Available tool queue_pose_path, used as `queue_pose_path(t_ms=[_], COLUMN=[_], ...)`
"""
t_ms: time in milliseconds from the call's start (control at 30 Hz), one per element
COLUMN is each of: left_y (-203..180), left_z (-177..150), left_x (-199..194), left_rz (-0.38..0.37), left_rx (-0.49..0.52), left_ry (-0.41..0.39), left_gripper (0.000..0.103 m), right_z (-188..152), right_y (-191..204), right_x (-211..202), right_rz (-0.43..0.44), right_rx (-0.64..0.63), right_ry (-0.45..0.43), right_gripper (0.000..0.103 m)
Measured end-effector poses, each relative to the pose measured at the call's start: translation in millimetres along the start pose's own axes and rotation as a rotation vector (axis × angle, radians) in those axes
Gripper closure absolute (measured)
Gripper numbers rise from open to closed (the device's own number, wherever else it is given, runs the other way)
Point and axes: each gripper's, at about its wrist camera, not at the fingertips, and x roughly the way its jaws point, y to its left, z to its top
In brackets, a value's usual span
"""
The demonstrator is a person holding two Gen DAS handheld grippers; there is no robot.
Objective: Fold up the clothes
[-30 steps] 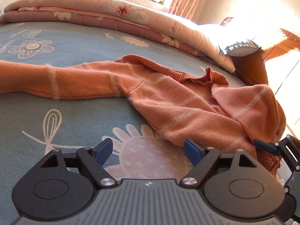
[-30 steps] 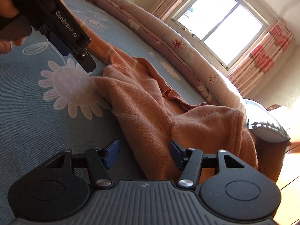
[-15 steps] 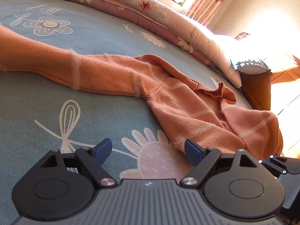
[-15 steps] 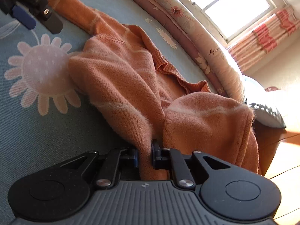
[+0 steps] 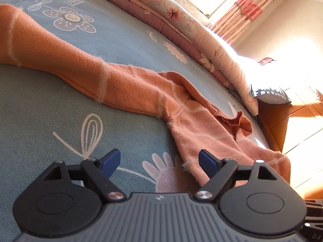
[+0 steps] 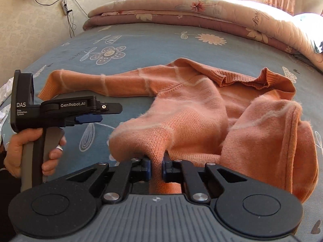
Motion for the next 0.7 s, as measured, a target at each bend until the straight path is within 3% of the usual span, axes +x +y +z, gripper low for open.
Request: queue_pose_path(t_ms=[300,367,433,567,700], left_y=[-7.0,-12.5,-16.6,-27.8,-44.3], left_z=[2.1,0.3,-1.9,-7.5,-14.6], left_x=[-10.7,-11.9,-11.5,-11.9,-32.2], left_rz=[-0.054,-0.069,-0.073,-0.078,-0.104], left_rx=[0.051,0.085,0.111,0.165,0.259], left_ry=[-0.050,-0.059,-0.060,-0.064,-0.176], left_gripper=[0.019,0.019,0.019,0.019,0.019], right_z=[-10.5,-15.1,-21.7,-40.5,-56.4], right_y=[40.0,42.4,41.9,45.4,35.1], right_x=[24.1,35.0,38.9,18.1,-12.3], right_rz=[0.130,0.133,0.131,0.098,0.013], right_rx=[-0.018,-0.014,0.013,-0.002,-0.010], right_ry=[0.055,0.069,0.068,0.001,-0.066], right_gripper=[0.090,0.085,0.074,0.073,0.069])
